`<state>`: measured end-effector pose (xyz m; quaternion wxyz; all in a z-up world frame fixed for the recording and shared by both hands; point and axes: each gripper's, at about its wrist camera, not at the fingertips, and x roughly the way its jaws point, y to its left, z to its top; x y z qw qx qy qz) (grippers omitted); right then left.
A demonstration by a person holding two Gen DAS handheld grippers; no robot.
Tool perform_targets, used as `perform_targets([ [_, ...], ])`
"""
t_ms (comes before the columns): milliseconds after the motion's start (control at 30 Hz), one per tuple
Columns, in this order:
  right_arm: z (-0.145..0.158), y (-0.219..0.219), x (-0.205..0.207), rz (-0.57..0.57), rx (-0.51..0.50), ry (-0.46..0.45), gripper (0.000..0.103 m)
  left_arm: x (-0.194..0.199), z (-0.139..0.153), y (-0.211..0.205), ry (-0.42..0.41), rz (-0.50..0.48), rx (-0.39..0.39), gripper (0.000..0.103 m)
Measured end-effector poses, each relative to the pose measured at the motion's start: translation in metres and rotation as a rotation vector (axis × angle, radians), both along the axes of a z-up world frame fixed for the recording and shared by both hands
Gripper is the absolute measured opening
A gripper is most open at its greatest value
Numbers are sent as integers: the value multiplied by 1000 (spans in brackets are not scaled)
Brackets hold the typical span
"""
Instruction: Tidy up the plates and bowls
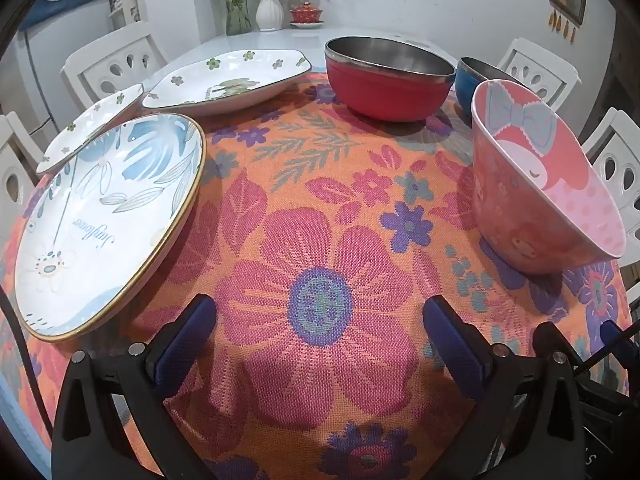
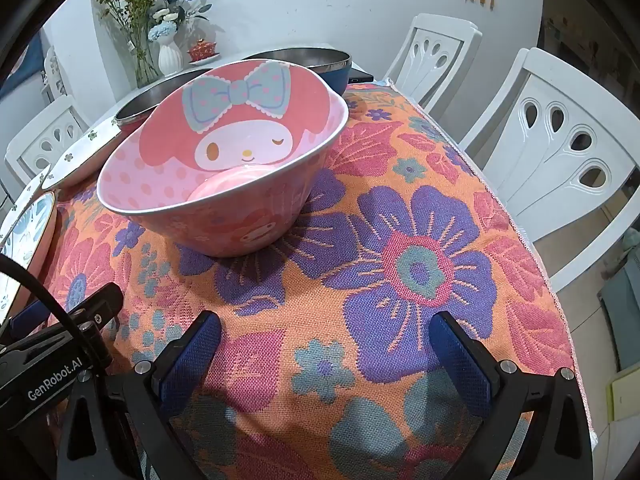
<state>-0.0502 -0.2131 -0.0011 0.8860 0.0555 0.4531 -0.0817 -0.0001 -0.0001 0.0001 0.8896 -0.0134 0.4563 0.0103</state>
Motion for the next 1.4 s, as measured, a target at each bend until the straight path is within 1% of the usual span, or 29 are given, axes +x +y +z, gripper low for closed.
perform_targets([
  [167,1,1,-2,24,1,1,103,-9,2,2,33,16,5,103],
  [233,2,2,-13,70,7,2,103,-21,3,4,75,27,11,103],
  [267,4,6,-16,75,7,8,103,-30,4,6,96,23,9,102],
  [333,4,7,-30,123,13,39,103,-48,6,6,139,-11,16,102],
  [400,4,11,-49,171,-5,82,103,-69,9,7,187,-55,30,102],
  [433,4,12,-60,169,-7,92,103,-72,12,9,213,-65,44,102],
  [500,5,13,-80,149,10,123,103,-94,21,15,209,-86,60,102],
  [567,6,16,-89,126,21,201,103,-113,29,21,200,-87,72,102],
  [667,6,23,-96,109,33,313,103,-134,47,42,184,-44,62,102],
  [767,4,28,-92,73,73,444,103,-146,71,63,138,16,58,102],
  [833,1,32,-90,54,101,532,103,-150,94,76,90,40,66,102],
  [900,-1,38,-89,43,166,584,103,-150,111,87,50,53,63,102],
  [933,-2,45,-86,41,177,599,102,-151,122,93,26,61,57,102],
  [1000,6,56,-84,38,178,599,100,-151,138,104,-6,78,50,102],
  [1033,18,62,-80,40,173,573,100,-150,145,110,-22,83,43,102],
  [1100,50,78,-74,50,127,479,100,-143,156,122,-50,99,33,102],
  [1167,88,101,-67,64,61,358,100,-138,167,135,-73,106,24,102],
  [1233,126,120,-60,73,20,243,101,-136,180,147,-98,112,31,102],
  [1267,143,125,-60,91,10,201,101,-136,185,151,-113,117,39,102],
  [1300,154,129,-52,119,29,194,102,-134,190,157,-131,119,49,102],
  [1333,158,140,-42,163,125,217,103,-130,195,163,-148,110,55,102],
  [1367,155,148,-35,183,225,256,103,-122,200,171,-156,87,53,102],
  [1400,151,155,-31,175,272,294,103,-115,205,178,-162,73,53,102],
])
